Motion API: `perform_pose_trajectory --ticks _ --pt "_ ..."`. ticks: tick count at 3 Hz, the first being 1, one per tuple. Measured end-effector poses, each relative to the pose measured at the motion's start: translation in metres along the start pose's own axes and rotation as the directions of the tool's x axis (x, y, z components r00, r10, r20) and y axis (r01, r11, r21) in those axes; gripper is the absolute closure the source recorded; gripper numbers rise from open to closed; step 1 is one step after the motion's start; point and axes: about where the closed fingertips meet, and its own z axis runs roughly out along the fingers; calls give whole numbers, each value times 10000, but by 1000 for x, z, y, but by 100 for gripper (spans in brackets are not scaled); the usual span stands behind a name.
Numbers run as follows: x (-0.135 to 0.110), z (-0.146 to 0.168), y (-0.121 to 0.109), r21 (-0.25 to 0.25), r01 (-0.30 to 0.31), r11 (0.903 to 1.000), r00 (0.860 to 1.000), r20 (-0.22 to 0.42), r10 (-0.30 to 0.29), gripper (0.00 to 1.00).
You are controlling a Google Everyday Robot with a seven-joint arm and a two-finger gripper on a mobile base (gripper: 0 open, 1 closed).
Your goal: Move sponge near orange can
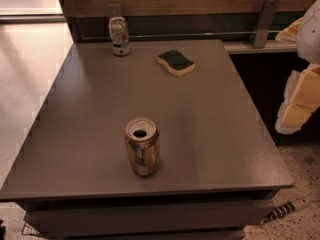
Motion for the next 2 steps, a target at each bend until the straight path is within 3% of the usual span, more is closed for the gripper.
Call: perform_pose_trajectory --ticks 1,2 --pt "0 0 0 2 0 10000 10000 1 0 0" --pt "-3 5 -17 331 -219 9992 9970 744 194 0"
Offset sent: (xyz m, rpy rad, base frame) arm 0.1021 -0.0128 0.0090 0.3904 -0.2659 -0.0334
